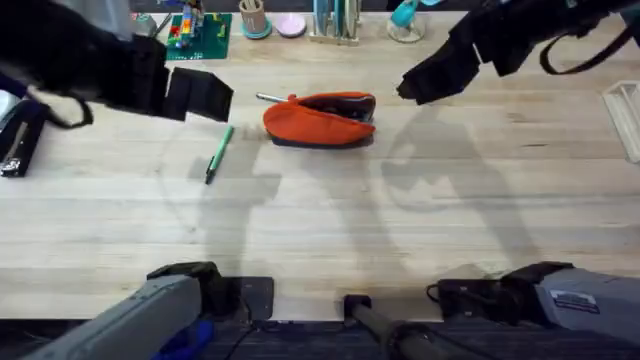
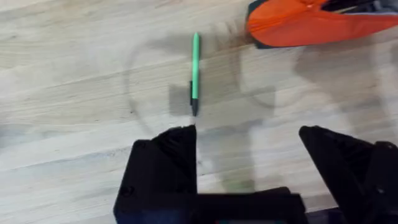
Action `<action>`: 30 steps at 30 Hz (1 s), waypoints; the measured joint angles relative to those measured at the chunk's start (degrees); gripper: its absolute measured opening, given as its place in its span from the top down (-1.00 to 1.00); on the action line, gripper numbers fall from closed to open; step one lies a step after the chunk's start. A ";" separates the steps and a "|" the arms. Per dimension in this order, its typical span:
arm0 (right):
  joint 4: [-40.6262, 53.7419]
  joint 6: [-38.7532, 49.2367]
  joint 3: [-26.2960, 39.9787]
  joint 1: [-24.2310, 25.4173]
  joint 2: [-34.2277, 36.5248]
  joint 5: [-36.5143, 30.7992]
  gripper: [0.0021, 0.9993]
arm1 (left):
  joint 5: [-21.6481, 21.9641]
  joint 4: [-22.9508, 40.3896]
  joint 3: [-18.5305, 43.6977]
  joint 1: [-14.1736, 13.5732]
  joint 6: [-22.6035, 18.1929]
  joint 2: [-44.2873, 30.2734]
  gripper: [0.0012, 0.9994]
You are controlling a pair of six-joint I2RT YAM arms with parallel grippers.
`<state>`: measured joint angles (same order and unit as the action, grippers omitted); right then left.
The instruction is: Unzip the bag, pick up the pens from the table one at a time and place them inside, then zip the bag closed.
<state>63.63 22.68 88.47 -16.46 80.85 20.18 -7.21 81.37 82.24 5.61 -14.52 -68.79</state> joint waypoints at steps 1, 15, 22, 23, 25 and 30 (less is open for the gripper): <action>0.21 -0.01 0.00 0.13 -0.02 0.00 -0.99 | 0.31 -0.38 -0.01 -0.01 0.01 -1.11 -0.99; 1.08 -0.01 0.00 0.19 -0.02 0.00 -0.99 | 3.90 -8.30 -0.13 0.00 -1.31 -11.84 -0.96; 1.17 0.00 0.00 0.19 -0.02 0.00 -0.99 | 4.57 -13.99 -4.39 0.46 -1.22 -15.63 -0.95; 1.17 0.00 0.00 0.19 -0.02 0.02 -0.99 | 4.82 -15.16 -5.63 0.50 -1.20 -15.82 -0.95; 1.17 -0.01 0.00 0.19 -0.02 0.00 -0.99 | 5.16 -17.03 -8.15 0.50 -1.14 -15.89 -0.95; 1.18 -0.01 0.00 0.19 0.00 0.01 -0.99 | 5.52 -22.34 -13.88 0.55 -1.11 -15.89 -0.99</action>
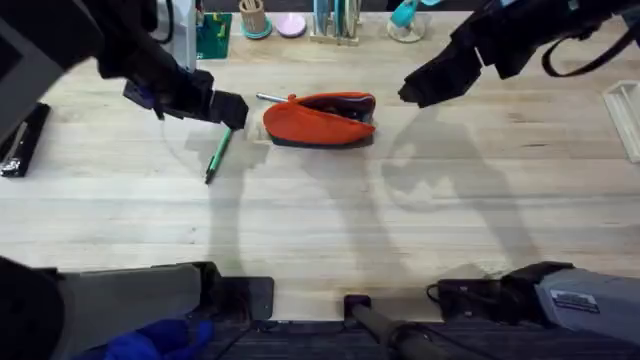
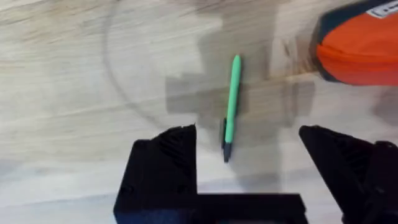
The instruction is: Unzip the bag, pick up the pens from the table one at a time and place them inside, then zip the bag closed.
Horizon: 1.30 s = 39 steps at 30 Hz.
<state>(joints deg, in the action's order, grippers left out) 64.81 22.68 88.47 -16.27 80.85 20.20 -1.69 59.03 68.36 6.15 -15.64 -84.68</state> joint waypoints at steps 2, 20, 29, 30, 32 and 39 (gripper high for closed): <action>0.01 0.00 0.00 0.02 0.01 0.00 -0.99 | 0.02 -2.50 -2.20 0.00 0.00 -0.02 -0.99; 0.01 0.00 0.00 0.00 -0.01 0.00 -0.99 | 1.09 -10.42 -6.45 0.05 0.49 -13.14 -0.85; -0.01 0.02 0.00 0.00 0.00 0.01 -0.99 | -0.36 -10.30 -6.28 0.02 1.69 -13.51 -0.34; 0.00 0.00 0.00 0.00 -0.01 0.01 -0.99 | -0.51 -10.26 -6.28 -0.02 1.78 -13.51 -0.24; -0.02 0.00 0.00 0.00 0.01 -0.01 -0.99 | -0.83 -10.21 -6.25 -0.09 2.11 -13.51 0.23; -0.43 0.00 0.00 0.02 -0.01 0.00 -0.99 | -2.38 -10.39 -6.10 -0.59 2.62 -13.51 0.91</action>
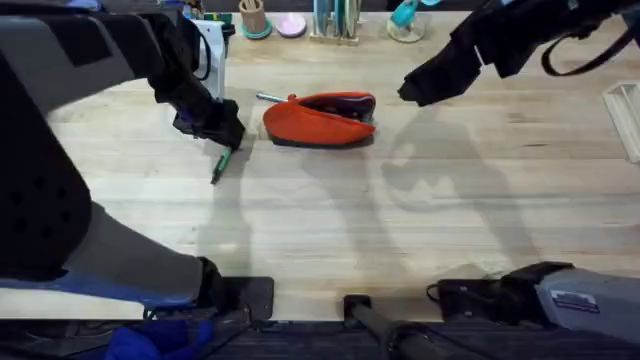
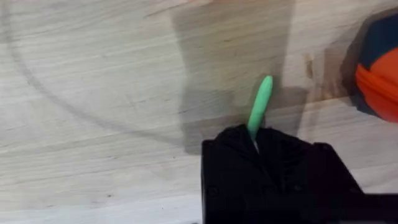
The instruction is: Unzip the bag, pick up the pens from the table one at a time and place them inside, then zip the bag closed.
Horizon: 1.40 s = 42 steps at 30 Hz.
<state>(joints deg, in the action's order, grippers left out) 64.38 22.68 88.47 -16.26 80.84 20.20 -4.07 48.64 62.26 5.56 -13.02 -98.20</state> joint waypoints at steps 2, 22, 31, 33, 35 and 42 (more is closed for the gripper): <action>0.00 0.02 0.00 0.01 0.00 -0.02 -0.99 | 0.02 0.02 0.00 0.00 0.00 0.00 0.91; 0.09 0.00 0.00 -0.02 0.00 -0.01 -0.99 | 5.16 4.68 3.59 0.70 2.59 6.94 0.92; 0.11 0.00 0.00 -0.02 0.00 0.00 -0.99 | 5.37 11.97 6.93 -0.36 2.54 16.25 0.92; 0.11 0.00 0.00 0.00 0.01 -0.02 -0.99 | 5.39 13.75 8.04 -1.64 2.31 17.02 0.92; 0.11 0.02 0.00 -0.02 0.00 -0.01 -0.99 | 5.37 15.19 9.71 -3.09 1.79 17.43 0.92; 0.13 0.00 0.00 -0.02 0.01 -0.01 -0.99 | 5.32 18.05 16.83 -8.69 -2.99 17.96 0.92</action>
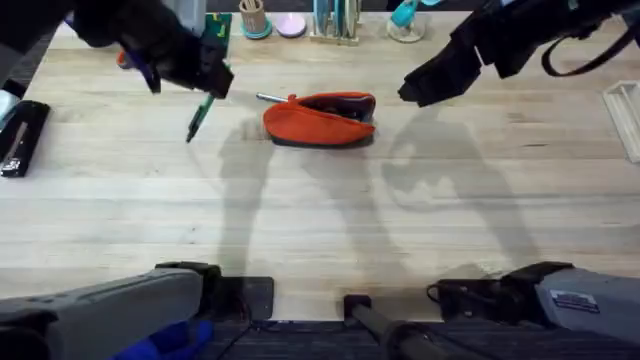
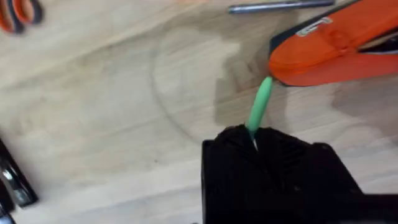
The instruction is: Unzip the bag, pick up the pens from the table one at a time and place them inside, then zip the bag closed.
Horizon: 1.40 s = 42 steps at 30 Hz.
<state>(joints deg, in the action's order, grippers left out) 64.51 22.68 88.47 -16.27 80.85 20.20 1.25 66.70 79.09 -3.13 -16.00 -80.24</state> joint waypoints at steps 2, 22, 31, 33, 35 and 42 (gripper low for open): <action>0.00 0.00 0.00 0.00 -0.01 0.01 -0.99 | -0.47 0.00 1.14 -1.67 -2.77 0.05 0.92; 0.02 0.00 0.00 0.00 0.01 0.01 -0.99 | -25.86 -13.04 1.97 -9.17 -27.66 0.05 0.92; 0.02 0.00 0.00 0.00 -0.01 -0.01 -0.99 | -33.87 -16.02 1.97 -9.17 -29.16 0.04 0.92; 0.02 0.00 0.00 0.01 -0.01 -0.01 -0.99 | -35.03 -16.14 1.97 -9.17 -29.27 -0.09 0.92; 0.02 0.00 0.00 0.00 -0.01 0.01 -0.99 | -36.05 -16.35 1.99 -9.17 -29.34 -0.64 0.92; 0.02 0.00 0.00 0.02 -0.01 -0.01 -0.99 | -39.20 -17.27 1.99 -9.17 -29.49 -6.09 0.92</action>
<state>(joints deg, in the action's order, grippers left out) 64.53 22.68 88.47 -16.25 80.84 20.18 -37.95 49.43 81.08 -12.29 -45.50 -86.32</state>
